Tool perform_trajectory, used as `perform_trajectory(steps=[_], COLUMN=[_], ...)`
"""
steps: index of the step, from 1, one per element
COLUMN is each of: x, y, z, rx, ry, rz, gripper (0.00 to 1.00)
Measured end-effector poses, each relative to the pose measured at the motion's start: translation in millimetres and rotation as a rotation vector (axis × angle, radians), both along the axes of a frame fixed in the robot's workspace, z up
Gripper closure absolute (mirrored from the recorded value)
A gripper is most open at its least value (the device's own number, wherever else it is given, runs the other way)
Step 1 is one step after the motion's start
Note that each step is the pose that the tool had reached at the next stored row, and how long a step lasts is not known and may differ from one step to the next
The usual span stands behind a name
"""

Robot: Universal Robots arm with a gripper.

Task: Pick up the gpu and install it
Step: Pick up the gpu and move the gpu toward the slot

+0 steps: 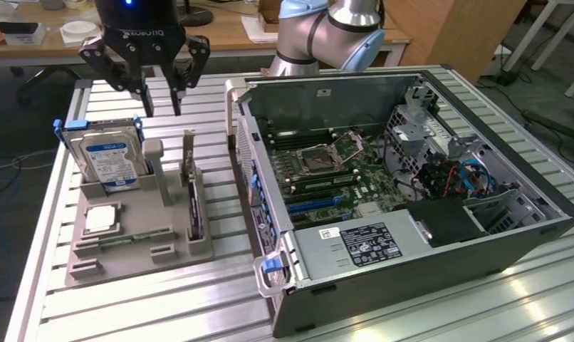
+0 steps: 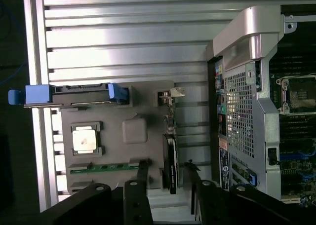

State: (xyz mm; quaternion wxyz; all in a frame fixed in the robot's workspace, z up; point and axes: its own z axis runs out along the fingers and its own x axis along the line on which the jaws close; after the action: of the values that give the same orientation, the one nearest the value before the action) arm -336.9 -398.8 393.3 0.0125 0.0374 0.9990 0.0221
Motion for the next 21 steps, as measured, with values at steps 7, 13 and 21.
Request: perform_trajectory(steps=[7,13,21], x=[0.0,0.0,0.0], y=[0.0,-2.0,-7.3], z=[0.0,-0.2,-11.3], rx=[0.0001,-0.0003,-0.0004], ry=[0.0,0.0001,0.0018], rz=[0.0,0.011,0.073], gripper=[0.36,0.24,0.24])
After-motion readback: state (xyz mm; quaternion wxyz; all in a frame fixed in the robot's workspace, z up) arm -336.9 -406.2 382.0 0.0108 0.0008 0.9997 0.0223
